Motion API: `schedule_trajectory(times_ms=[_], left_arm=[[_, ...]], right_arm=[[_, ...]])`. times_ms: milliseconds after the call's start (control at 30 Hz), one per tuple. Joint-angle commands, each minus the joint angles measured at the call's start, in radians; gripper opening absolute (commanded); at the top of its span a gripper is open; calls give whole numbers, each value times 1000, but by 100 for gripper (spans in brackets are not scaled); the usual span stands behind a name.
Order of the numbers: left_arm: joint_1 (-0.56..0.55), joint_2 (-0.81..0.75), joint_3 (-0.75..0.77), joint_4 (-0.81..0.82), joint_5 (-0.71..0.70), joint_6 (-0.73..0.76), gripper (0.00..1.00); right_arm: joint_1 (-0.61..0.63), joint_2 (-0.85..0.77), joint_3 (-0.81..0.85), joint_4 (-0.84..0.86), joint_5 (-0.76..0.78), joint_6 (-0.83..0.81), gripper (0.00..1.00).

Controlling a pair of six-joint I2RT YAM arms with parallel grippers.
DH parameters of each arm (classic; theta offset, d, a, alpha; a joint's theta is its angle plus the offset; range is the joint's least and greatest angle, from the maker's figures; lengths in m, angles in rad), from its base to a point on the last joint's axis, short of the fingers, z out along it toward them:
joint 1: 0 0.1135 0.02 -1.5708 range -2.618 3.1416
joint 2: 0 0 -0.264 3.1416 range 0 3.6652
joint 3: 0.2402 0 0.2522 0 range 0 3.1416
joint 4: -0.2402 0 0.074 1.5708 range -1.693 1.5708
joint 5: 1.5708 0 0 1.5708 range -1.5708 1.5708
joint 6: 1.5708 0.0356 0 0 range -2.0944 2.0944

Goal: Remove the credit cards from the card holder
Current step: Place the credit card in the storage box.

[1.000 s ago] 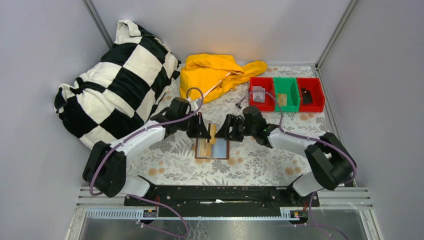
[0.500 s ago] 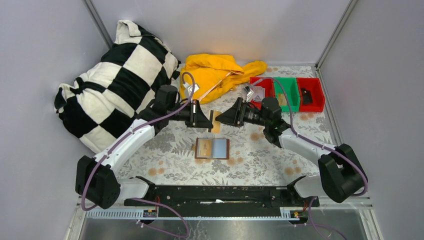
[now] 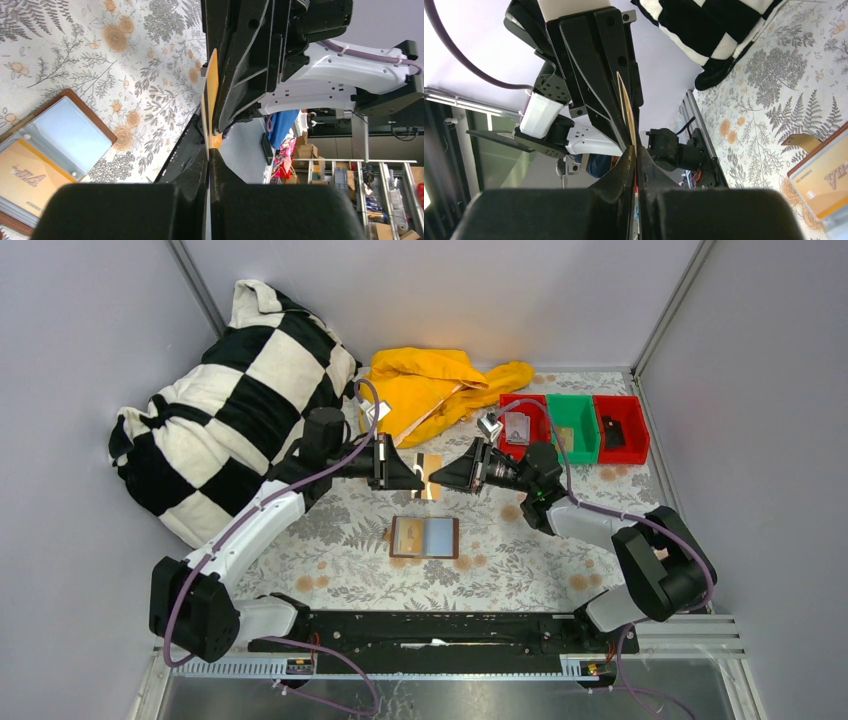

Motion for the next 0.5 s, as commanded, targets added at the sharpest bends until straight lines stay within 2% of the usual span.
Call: schedule_trajectory(times_ms=[0,33,100,133,167,233,300,367,467], left_arm=[[6,-4,-1,39,18,1,0],[6,-4,9,5,-15,19,3],[6,8,44,-114,-77,65,30],[9,14,64,-168,-111,86,41],[13,18,81,-216,-142,103,49],[26,19,106,-301,-224,127,53],[33,19,121,-381,-325,152,53],[35,13,122,-431,-408,168,53],[36,-10,103,-437,-443,170,54]], right_arm=[[-4,0,17,120,-17,54,0],[-5,-9,27,73,-17,33,0],[-21,-54,58,-130,-4,-73,0],[-40,-89,85,-317,23,-169,0],[-66,-131,122,-514,69,-283,0],[-112,-205,231,-942,249,-554,0],[-122,-232,374,-1315,555,-808,0],[-123,-213,491,-1529,849,-971,0],[-132,-133,627,-1692,1203,-1137,0]])
